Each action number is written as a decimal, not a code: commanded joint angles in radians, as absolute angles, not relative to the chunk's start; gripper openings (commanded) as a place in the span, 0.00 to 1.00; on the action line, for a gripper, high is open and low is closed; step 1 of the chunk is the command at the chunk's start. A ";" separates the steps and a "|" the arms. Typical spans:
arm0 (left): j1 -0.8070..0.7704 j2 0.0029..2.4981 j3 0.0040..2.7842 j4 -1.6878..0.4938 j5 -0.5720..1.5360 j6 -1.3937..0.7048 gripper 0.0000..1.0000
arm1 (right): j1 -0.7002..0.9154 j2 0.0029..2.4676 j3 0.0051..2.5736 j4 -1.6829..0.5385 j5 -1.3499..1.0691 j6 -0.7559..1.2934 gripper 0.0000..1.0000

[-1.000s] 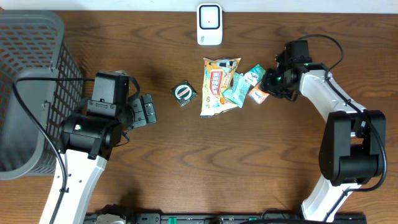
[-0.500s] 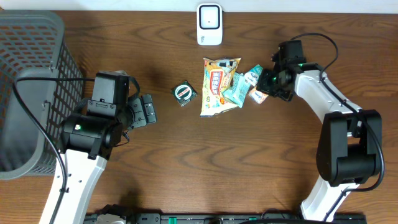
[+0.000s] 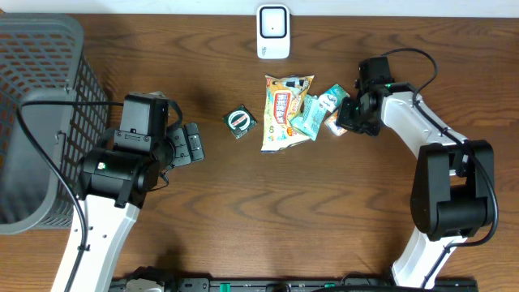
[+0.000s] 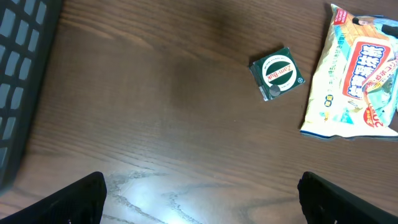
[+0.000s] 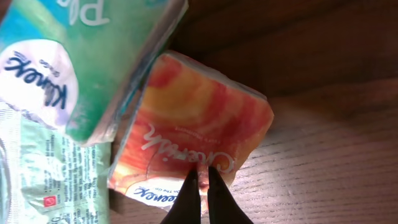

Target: Scan the item barcode

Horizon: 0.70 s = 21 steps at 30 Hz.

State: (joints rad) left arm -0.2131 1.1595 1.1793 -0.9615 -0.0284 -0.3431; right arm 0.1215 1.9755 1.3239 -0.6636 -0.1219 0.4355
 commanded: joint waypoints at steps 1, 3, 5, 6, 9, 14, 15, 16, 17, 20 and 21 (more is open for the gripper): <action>-0.212 1.163 1.188 -0.961 -0.027 -0.352 0.98 | 0.132 1.987 1.292 -0.690 -0.047 0.437 0.02; -0.212 1.163 1.188 -0.961 -0.027 -0.352 0.98 | 0.131 1.987 1.291 -0.746 0.007 0.437 0.02; -0.212 1.163 1.188 -0.961 -0.027 -0.352 0.98 | 0.130 1.987 1.292 -0.798 0.053 0.441 0.01; -0.212 1.163 1.188 -0.961 -0.027 -0.352 0.98 | 0.127 1.986 1.292 -0.826 0.076 0.441 0.01; -0.212 1.163 1.188 -0.961 -0.027 -0.352 0.98 | 0.118 1.986 1.293 -0.906 0.143 0.441 0.01; -0.212 1.163 1.188 -0.961 -0.027 -0.352 0.98 | 0.117 1.977 1.316 -0.984 0.167 0.441 0.01; -0.212 1.163 1.188 -0.961 -0.027 -0.352 0.98 | 0.117 1.970 1.322 -0.987 0.165 0.441 0.01; -0.212 1.163 1.188 -0.961 -0.027 -0.352 0.98 | 0.118 1.959 1.328 -0.988 0.156 0.440 0.01; -0.212 1.163 1.188 -0.961 -0.027 -0.352 0.98 | 0.119 1.947 1.335 -0.987 0.142 0.440 0.01; -0.212 1.163 1.188 -0.961 -0.027 -0.352 0.98 | 0.118 1.908 1.367 -0.971 0.073 0.441 0.01; -0.212 1.163 1.188 -0.961 -0.027 -0.352 0.98 | 0.119 1.897 1.377 -0.952 0.034 0.441 0.01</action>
